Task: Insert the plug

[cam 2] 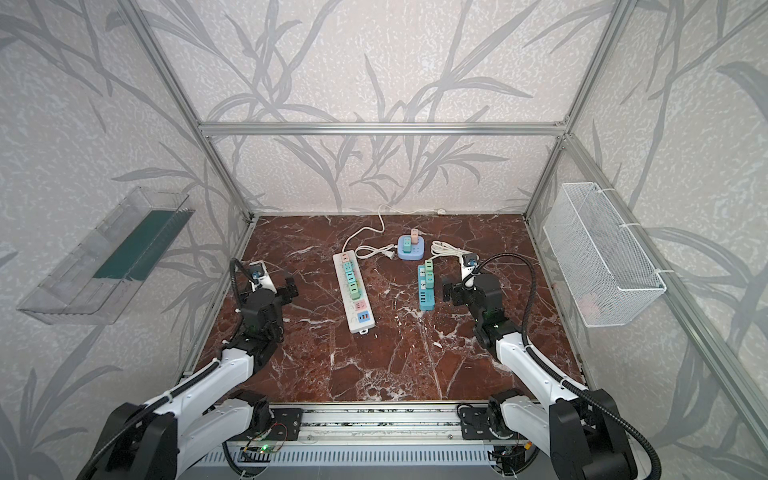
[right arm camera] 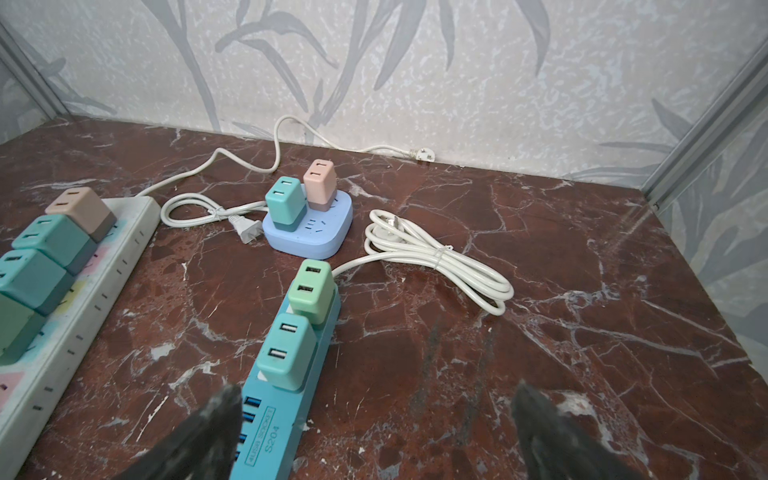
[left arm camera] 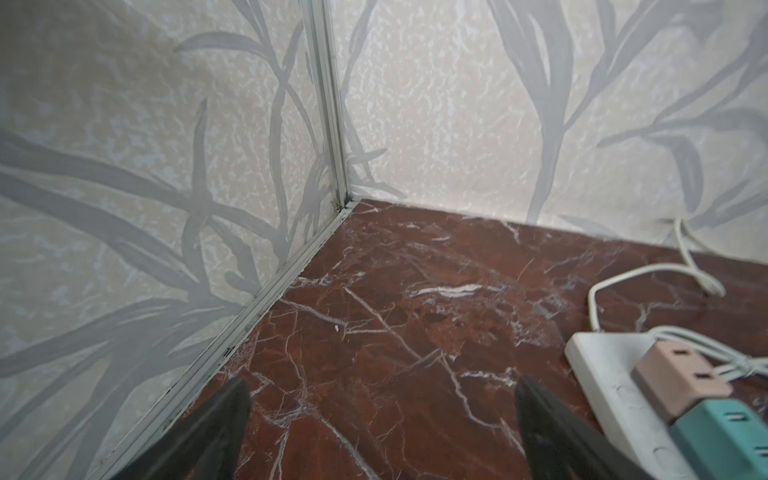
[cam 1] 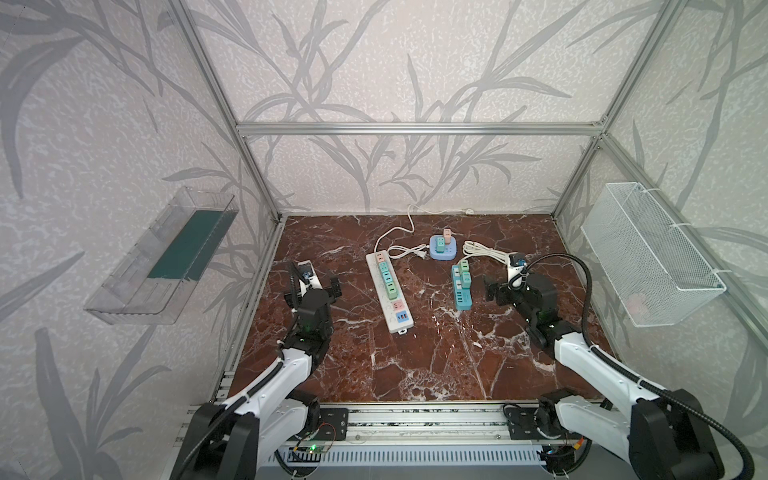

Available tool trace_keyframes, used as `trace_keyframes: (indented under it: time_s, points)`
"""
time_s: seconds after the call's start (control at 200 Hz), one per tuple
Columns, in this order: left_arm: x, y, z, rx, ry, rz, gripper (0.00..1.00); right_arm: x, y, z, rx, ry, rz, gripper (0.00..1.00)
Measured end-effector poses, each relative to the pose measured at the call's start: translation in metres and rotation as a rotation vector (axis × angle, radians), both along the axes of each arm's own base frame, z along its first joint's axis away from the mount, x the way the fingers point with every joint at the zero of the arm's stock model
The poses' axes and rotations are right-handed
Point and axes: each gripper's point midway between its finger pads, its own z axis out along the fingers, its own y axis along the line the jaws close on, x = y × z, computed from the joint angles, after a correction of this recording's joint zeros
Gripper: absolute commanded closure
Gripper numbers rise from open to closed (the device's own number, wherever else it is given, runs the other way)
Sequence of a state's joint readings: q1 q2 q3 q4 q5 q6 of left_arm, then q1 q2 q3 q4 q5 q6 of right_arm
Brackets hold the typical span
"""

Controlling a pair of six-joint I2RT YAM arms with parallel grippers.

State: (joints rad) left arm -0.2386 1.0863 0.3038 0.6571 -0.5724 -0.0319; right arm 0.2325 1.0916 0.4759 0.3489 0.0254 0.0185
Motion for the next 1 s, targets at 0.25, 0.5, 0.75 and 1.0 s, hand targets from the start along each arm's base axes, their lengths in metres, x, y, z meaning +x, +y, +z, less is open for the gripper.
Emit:
trace_keyframes:
  time_s: [0.25,0.5,0.75,1.0]
  points:
    - [0.014,0.01,-0.04,0.099,0.028,0.007,0.01,0.007,0.0,-0.004,0.027,0.0,0.022,0.01]
    - [0.019,0.004,-0.016,0.093,-0.067,-0.047,0.01,0.009,0.003,-0.008,0.043,0.007,0.051,0.01]
    - [0.026,0.026,-0.042,0.005,0.011,-0.046,0.01,0.015,0.002,-0.011,0.073,0.005,0.067,0.01]
    - [0.026,0.028,-0.094,-0.071,0.106,-0.088,0.01,0.015,-0.001,-0.012,0.082,0.005,0.063,0.01]
